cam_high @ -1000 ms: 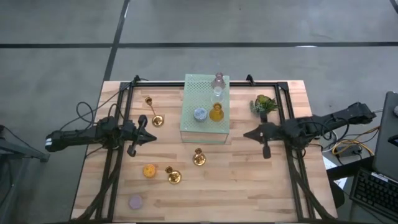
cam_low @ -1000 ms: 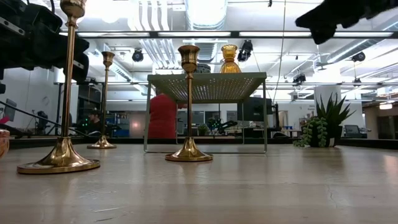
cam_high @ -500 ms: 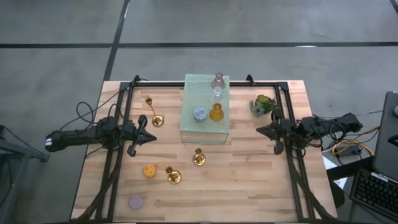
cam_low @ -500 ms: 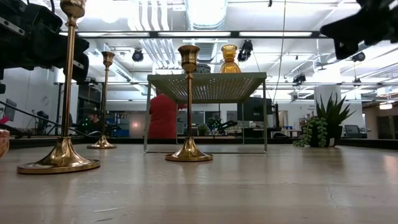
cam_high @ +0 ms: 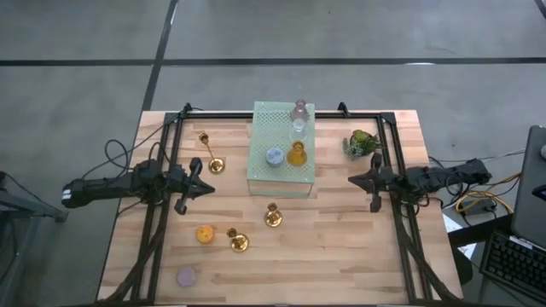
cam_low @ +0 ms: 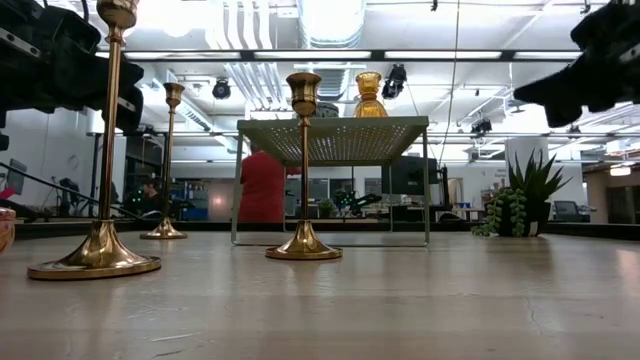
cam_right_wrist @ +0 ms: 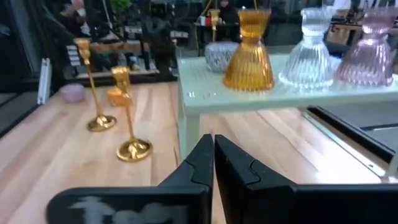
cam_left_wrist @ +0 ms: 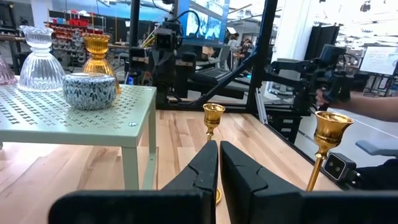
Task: Stock candles on shelf
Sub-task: Put the yellow scented candle and aligned it with the other white green scented candle on the shelf
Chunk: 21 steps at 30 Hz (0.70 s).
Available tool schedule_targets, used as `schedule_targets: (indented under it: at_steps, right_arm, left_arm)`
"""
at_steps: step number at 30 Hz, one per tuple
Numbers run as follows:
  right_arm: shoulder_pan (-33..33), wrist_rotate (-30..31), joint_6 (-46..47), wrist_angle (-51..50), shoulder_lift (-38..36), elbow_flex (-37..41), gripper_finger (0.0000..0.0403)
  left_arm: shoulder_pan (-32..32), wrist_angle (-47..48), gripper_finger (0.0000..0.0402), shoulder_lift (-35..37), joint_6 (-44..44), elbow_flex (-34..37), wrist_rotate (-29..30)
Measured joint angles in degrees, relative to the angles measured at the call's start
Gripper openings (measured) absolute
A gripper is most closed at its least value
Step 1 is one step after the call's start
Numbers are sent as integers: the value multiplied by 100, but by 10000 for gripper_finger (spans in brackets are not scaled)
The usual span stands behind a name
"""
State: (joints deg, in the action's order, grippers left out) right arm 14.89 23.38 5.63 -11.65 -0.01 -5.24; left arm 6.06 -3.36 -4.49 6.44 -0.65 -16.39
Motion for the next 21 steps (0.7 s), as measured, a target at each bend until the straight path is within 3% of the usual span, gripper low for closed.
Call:
schedule_targets:
  at_steps: [21]
  right_arm:
    - [9,15,-282,346,332,123,8]
  left_arm:
    - [0,0,21,-17,0,-2,-1]
